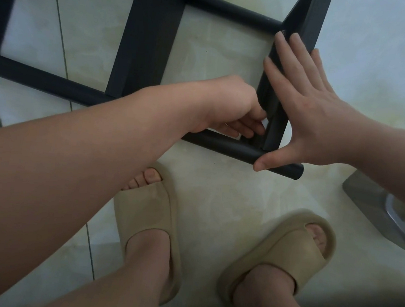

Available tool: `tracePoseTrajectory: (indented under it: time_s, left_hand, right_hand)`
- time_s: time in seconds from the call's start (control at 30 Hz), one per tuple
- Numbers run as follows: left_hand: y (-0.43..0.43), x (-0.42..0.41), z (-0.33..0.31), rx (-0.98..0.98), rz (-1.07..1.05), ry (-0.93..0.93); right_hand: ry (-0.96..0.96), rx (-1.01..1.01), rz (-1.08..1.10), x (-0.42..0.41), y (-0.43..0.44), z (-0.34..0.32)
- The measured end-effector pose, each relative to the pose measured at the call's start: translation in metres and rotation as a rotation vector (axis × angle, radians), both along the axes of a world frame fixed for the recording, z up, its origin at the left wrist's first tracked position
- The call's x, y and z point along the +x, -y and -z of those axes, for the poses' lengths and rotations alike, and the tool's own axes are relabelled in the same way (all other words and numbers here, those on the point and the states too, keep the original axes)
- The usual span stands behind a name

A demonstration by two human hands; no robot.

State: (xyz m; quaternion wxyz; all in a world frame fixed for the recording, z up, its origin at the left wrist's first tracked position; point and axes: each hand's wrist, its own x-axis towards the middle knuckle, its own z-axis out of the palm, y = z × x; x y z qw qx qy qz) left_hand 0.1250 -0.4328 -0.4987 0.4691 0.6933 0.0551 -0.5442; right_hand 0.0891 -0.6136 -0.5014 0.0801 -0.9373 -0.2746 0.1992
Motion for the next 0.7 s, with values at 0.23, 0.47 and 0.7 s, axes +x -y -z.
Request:
tracePoseTrajectory:
  time_s: [0.23,0.47,0.7]
  left_hand:
    - [-0.0011,0.0007,0.0007,0.014,0.071,0.062]
    - [-0.0048,0.0009,0.0011,0.018,0.190,0.128]
    - [-0.0103,0.0014,-0.0003,0.024,0.272,0.153]
  right_hand:
    - [0.003,0.003,-0.002,-0.0002,0.0001,-0.0006]
    - [0.004,-0.002,-0.005,0.0001,-0.0004,-0.0007]
    - [0.013,-0.004,-0.007,-0.0003,-0.0007,0.0000]
